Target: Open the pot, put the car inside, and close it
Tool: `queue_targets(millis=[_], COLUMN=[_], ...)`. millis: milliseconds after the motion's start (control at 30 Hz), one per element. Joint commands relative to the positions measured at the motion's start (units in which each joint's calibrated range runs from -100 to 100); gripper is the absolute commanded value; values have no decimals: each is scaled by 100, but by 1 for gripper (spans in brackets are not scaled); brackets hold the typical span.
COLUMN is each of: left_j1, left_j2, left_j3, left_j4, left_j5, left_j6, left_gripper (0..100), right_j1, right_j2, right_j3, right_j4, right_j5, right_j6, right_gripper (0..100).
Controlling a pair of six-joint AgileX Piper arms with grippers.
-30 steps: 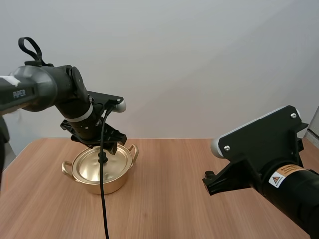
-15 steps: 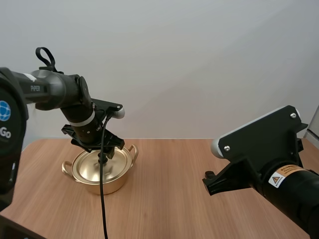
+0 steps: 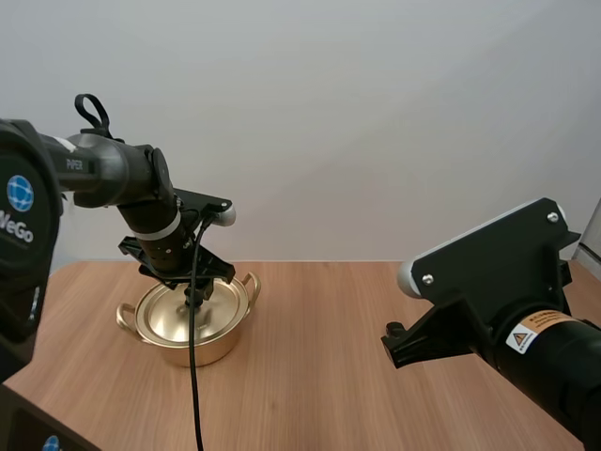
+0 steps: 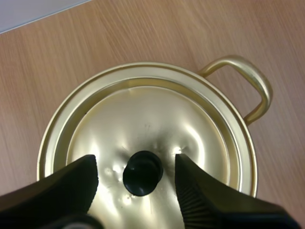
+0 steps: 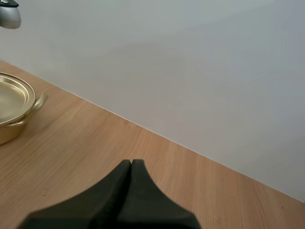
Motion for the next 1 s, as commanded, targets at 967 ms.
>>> queue_targets(millis=[967], left_j1=[2], left_j2=[273], left_j3=[5], left_j4=[-11], left_j5=[48], left_j6=[9], left_gripper=[58], right_j1=[-28], right_j2=[-5], right_j3=[6], right_j4=[1], right_j5=[7], right_j6=[-1], right_gripper=[0])
